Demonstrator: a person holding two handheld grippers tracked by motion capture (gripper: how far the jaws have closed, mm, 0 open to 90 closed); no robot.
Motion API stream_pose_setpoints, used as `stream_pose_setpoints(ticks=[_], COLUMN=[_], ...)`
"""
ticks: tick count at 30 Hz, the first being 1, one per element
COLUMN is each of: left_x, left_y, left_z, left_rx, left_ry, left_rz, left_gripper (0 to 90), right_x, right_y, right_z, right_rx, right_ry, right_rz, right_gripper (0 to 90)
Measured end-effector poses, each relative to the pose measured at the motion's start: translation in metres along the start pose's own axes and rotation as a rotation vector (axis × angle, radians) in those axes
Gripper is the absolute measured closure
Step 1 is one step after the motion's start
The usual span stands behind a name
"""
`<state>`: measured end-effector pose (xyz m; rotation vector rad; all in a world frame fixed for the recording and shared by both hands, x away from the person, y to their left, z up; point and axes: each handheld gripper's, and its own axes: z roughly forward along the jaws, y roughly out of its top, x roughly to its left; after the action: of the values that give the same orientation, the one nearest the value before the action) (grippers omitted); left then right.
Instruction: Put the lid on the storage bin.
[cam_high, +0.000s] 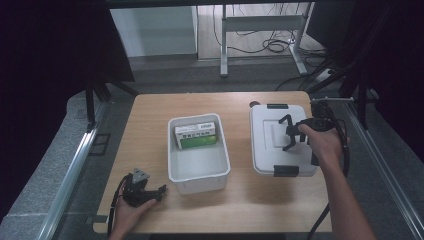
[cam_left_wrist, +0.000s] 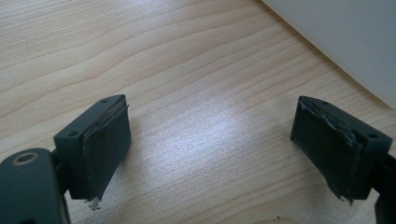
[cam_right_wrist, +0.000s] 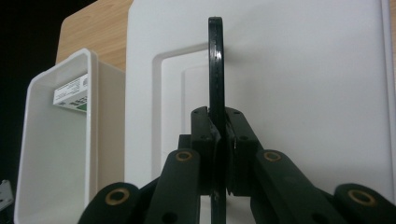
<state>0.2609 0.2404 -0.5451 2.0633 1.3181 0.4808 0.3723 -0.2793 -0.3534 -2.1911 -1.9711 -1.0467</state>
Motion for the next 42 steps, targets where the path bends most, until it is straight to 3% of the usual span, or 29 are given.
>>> stream_pose_setpoints(ticks=[25, 32, 42], left_x=[0.000, 0.000, 0.000], left_y=[0.000, 0.000, 0.000], left_z=[0.000, 0.000, 0.000], left_rx=[0.001, 0.002, 0.002], left_ry=[0.000, 0.000, 0.000], left_rz=[-0.001, -0.001, -0.001], left_gripper=[12.1, 12.1, 12.1], right_x=[0.039, 0.052, 0.077], right_y=[0.004, 0.003, 0.003], right_z=[-0.022, -0.021, -0.019], right_rx=[-0.020, -0.012, 0.001], right_ry=[0.041, 0.062, 0.069], right_rz=[-0.040, -0.050, -0.103], right_gripper=[83.9, 83.8, 84.0])
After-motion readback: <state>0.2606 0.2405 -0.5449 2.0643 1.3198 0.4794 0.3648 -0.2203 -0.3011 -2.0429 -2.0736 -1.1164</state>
